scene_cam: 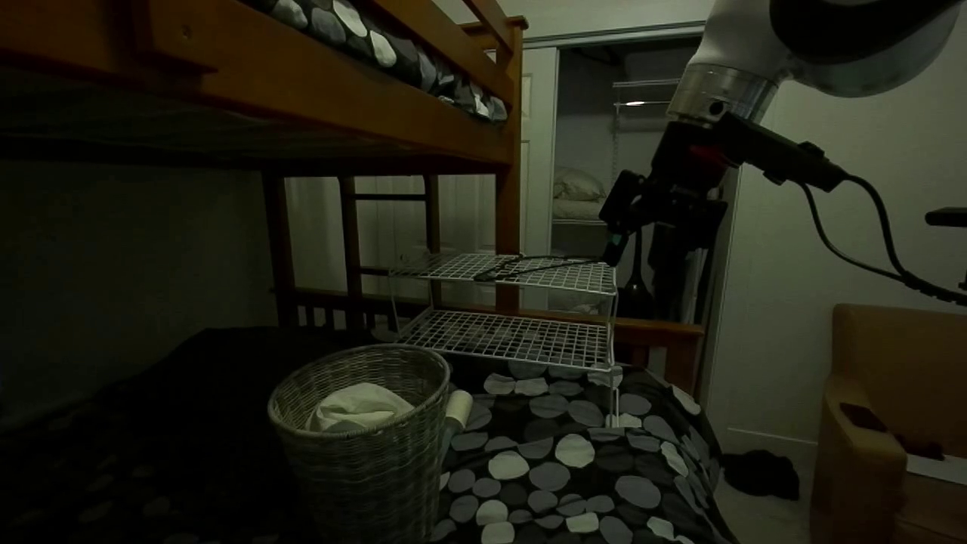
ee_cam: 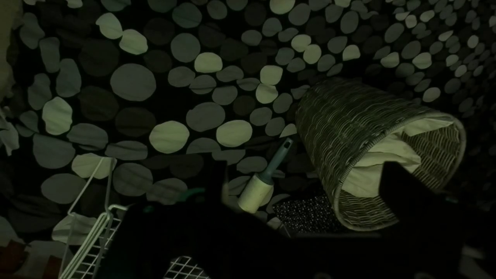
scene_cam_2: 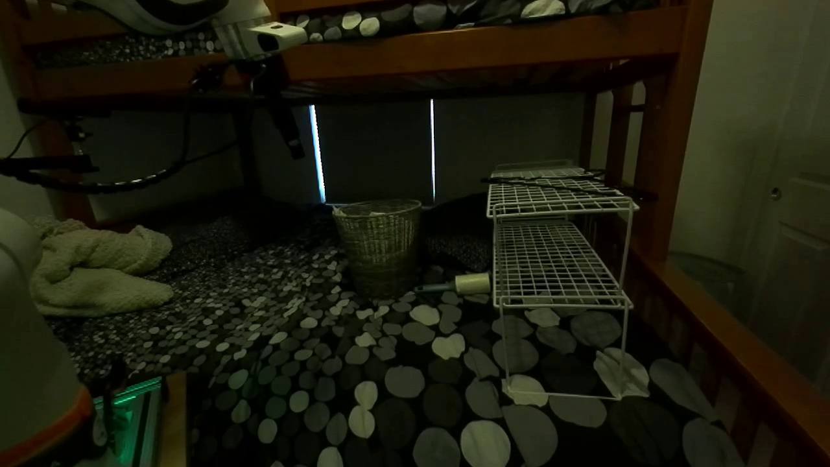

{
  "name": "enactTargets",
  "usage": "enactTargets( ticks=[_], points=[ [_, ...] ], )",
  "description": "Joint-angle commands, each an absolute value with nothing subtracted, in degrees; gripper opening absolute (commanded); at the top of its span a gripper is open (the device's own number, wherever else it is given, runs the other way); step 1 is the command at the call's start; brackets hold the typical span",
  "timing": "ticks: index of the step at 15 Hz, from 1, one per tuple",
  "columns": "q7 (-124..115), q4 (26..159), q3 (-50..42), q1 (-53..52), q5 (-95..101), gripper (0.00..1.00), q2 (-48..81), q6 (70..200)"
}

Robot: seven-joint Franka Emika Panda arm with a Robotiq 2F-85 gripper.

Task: Pick up the lint roller from the bed and put it in the gray basket

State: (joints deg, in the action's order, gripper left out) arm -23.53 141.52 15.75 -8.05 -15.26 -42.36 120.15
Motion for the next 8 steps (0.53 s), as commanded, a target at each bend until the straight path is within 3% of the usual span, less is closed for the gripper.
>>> enactTargets(
  ticks=[1,8],
  points=[
    [-25.6,140.7,16.3,-7.3,-15.6,1.00,-40.9,120.4],
    [-35.3,134.7,17.7,-7.2,-24.0,1.00,-22.5,134.2]
  ],
)
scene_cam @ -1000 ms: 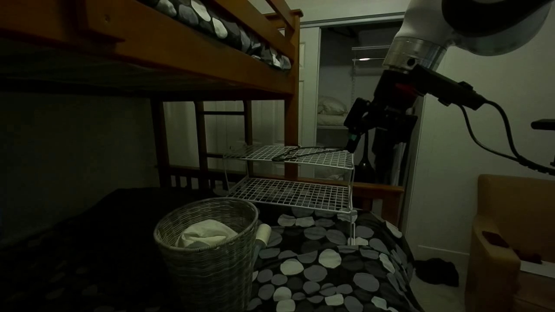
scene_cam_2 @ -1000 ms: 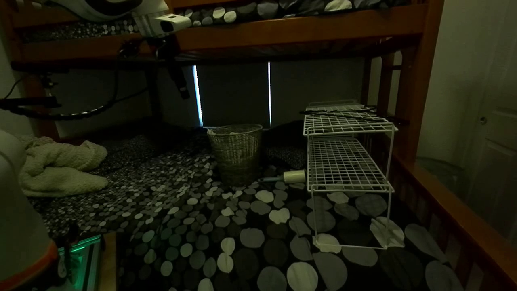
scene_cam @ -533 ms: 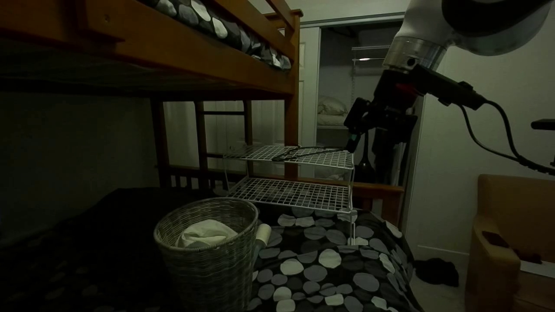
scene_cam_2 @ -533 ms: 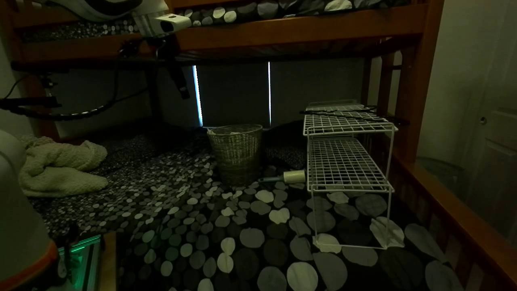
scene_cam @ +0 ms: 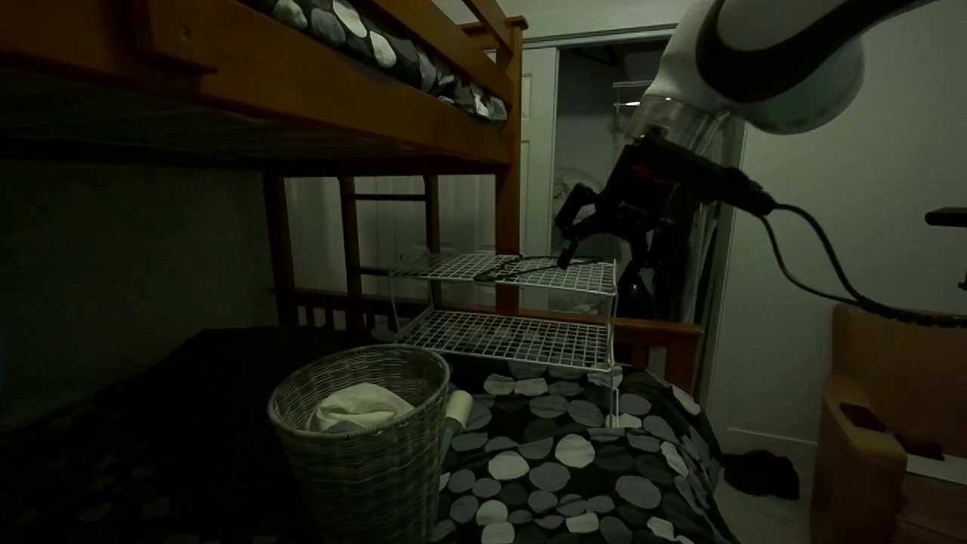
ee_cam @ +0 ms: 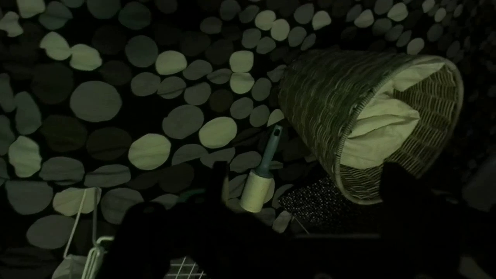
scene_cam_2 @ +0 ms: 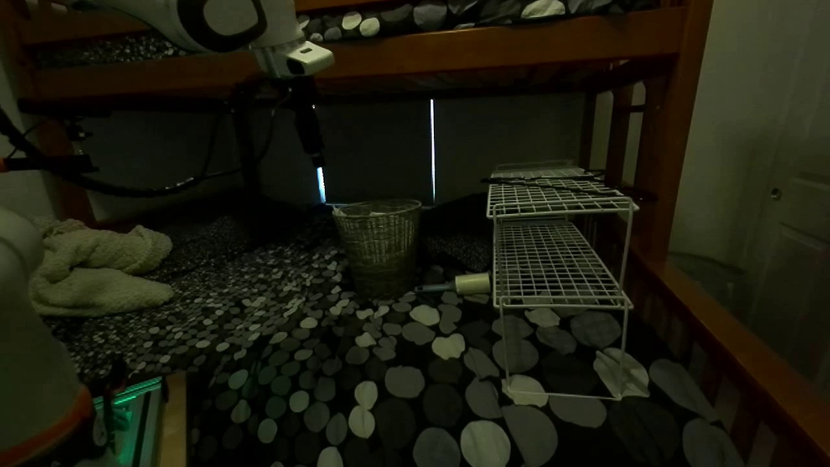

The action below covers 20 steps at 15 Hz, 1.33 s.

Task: Pick up the lint roller from the bed and put it in the gray basket

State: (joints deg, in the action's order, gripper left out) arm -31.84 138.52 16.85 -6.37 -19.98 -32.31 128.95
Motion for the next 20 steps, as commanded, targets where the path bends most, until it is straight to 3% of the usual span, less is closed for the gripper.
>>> enactTargets(
  ticks=[1,8,9,20],
  points=[
    [-35.6,133.4,17.6,-7.8,-25.1,1.00,-19.1,136.2],
    [-46.9,123.9,16.7,-7.3,-12.2,1.00,1.1,142.4],
    [-43.2,127.3,15.9,-8.9,-16.0,1.00,-3.1,143.7],
    [-45.1,123.6,14.9,-9.1,-13.7,1.00,1.7,143.6]
  ],
)
